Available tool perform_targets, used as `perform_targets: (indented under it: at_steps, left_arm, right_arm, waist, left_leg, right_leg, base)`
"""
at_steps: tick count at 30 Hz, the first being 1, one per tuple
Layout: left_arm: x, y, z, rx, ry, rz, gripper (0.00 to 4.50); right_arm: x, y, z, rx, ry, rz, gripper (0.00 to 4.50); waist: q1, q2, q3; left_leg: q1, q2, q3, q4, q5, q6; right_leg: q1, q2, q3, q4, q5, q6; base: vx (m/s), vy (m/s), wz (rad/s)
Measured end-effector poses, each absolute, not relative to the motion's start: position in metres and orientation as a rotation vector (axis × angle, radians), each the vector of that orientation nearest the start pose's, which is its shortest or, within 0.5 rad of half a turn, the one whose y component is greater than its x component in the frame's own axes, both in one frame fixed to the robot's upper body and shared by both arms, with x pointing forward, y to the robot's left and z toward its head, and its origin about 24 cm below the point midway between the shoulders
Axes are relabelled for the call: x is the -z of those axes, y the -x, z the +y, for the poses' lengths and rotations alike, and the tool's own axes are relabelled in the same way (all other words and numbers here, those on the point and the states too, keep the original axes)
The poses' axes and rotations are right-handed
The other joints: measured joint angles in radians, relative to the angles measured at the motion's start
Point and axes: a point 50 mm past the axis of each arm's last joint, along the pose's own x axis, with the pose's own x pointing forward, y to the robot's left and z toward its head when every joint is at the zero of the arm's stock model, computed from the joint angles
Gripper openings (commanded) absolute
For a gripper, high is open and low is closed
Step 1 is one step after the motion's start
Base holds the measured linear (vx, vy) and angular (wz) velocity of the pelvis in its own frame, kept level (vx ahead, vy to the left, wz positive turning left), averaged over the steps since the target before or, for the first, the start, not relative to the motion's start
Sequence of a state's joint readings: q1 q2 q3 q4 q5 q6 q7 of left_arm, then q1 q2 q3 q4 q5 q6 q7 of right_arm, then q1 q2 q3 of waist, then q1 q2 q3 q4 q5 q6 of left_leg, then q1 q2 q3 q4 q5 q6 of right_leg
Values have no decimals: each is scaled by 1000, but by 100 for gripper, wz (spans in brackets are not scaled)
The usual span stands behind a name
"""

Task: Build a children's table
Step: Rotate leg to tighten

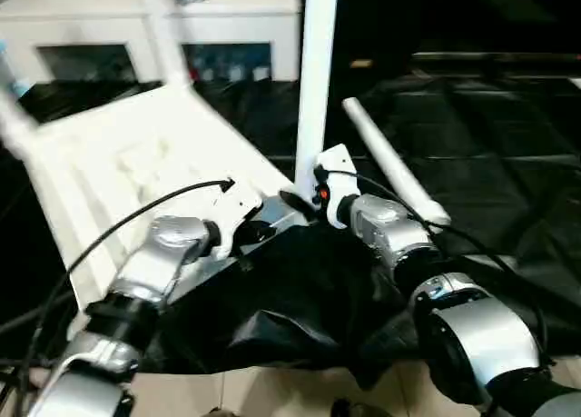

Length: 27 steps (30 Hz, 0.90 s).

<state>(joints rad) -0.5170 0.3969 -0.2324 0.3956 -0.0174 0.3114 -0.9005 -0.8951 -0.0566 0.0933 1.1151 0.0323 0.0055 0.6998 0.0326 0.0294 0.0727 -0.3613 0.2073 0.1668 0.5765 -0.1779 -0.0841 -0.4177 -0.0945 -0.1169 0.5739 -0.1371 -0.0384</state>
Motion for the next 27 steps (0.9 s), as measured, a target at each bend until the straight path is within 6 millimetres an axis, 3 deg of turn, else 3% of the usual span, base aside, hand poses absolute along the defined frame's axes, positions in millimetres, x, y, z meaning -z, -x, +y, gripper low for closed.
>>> perform_targets:
  at_steps: [3,6,9,11,17,18,27]
  left_arm:
    - [-63,-316,152,1034,-351,421,0]
    - [-66,-314,156,1074,-369,411,0]
    - [-66,-308,160,1155,-383,404,0]
    - [-66,-305,163,1195,-388,407,0]
    - [-64,-301,166,1263,-397,429,0]
    - [-64,-301,166,1271,-399,433,0]
    - [-62,-298,169,1318,-399,446,0]
  right_arm:
    - [-66,-364,-77,-1021,162,301,399]
    - [-70,-360,-83,-1115,203,290,399]
    - [-74,-349,-97,-1259,282,292,399]
    - [-75,-345,-100,-1318,306,299,399]
    - [-73,-337,-105,-1385,324,324,399]
    - [-74,-337,-105,-1389,330,328,372]
    - [-72,-329,-104,-1419,335,348,294]
  waist:
    - [18,0,0]
    - [33,-1,0]
    - [57,-1,0]
    - [64,-1,0]
    - [62,-1,0]
    - [61,-1,0]
    - [67,-1,0]
  left_leg:
    - [-3,3,6,-1,0,0]
    - [-13,3,6,2,2,4]
    - [-17,2,5,6,0,7]
    - [-18,4,5,9,0,7]
    - [-19,4,6,20,-1,-2]
    - [-18,3,6,21,-1,-2]
    - [-21,2,5,24,-1,-1]
  right_leg:
    - [-7,3,6,12,-8,6]
    - [-23,3,8,29,-20,1]
    - [-26,3,10,37,-26,-2]
    - [-26,3,11,39,-28,-2]
    - [-21,3,19,42,-24,2]
    - [-19,3,20,42,-23,2]
    - [-16,3,23,42,-22,3]
  base:
    - [73,-29,9]
    - [58,-22,2]
    - [0,0,0]
    - [0,0,0]
    - [0,0,0]
    - [0,0,0]
    - [0,0,0]
